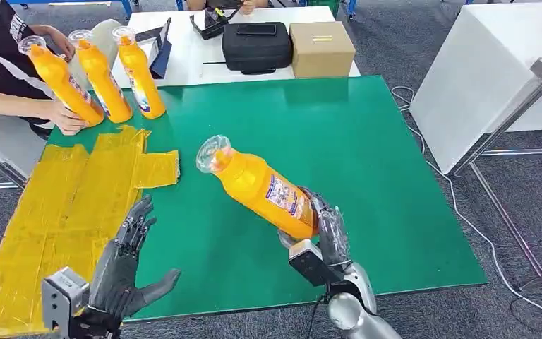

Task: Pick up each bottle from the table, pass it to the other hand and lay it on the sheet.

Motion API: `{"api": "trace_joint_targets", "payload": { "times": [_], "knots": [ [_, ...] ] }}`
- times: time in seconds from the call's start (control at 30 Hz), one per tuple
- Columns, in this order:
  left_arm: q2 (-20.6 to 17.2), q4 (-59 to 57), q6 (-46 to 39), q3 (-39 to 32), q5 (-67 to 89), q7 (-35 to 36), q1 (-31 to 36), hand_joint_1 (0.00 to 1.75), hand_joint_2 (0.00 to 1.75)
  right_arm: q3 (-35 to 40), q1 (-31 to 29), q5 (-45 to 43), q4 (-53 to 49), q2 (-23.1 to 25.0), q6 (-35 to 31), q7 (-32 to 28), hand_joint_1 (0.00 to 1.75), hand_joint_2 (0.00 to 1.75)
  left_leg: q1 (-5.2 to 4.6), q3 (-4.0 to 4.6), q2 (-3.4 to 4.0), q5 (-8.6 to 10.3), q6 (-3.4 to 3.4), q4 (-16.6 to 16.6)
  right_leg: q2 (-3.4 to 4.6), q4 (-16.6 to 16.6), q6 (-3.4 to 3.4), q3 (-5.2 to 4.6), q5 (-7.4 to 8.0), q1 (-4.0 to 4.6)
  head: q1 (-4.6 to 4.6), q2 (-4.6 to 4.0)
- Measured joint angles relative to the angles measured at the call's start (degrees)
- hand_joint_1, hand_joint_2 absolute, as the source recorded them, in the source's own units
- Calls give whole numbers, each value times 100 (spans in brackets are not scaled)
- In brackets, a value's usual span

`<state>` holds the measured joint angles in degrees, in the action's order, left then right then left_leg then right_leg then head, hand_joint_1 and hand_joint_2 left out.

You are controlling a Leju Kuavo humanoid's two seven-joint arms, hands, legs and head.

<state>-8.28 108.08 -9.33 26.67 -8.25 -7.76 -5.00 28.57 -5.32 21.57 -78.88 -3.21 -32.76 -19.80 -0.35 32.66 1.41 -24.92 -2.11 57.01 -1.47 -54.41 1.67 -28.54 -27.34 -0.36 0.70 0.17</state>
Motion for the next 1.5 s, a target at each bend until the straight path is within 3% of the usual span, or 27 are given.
{"api": "trace_joint_targets", "payload": {
  "times": [0.17, 0.43, 0.83, 1.3, 1.5],
  "knots": [
    [35, -275, 649, -11, -1806, 474, 160, 0, 175, 203, -109, -199, -13, 2, -46, -129, 175, 175, 1, 1, 0, 0, 0, 0, 1, 0, 0, -2, 0, 1, 0, 0],
    [81, -675, 898, -39, -2796, 684, 384, 0, 175, 627, -310, -347, 17, -9, -218, -175, 175, 175, 1, 1, 1, 0, 0, 0, 0, -1, 0, -3, 0, 1, 0, 0],
    [179, -928, 808, 150, -2838, 704, 860, 0, 175, 1167, -552, -112, 133, -50, -227, 68, 175, 175, 0, 1, 1, 1, -1, 1, 0, -1, 0, -2, 0, 0, 2, 0],
    [465, -1080, 819, 474, -2648, 815, 1372, 0, 175, 1729, -868, 422, 212, -63, -116, 1149, 175, 175, 0, 2, 1, 2, -1, 1, 0, -1, 1, -3, 1, -1, 0, 2],
    [592, -1095, 830, 535, -2624, 854, 1507, 0, 175, 1777, -941, 520, 234, -63, -138, 1314, 175, 175, -1, 3, 1, 2, -1, 2, 0, -1, 1, -3, 1, -1, 0, 2]
  ]
}}
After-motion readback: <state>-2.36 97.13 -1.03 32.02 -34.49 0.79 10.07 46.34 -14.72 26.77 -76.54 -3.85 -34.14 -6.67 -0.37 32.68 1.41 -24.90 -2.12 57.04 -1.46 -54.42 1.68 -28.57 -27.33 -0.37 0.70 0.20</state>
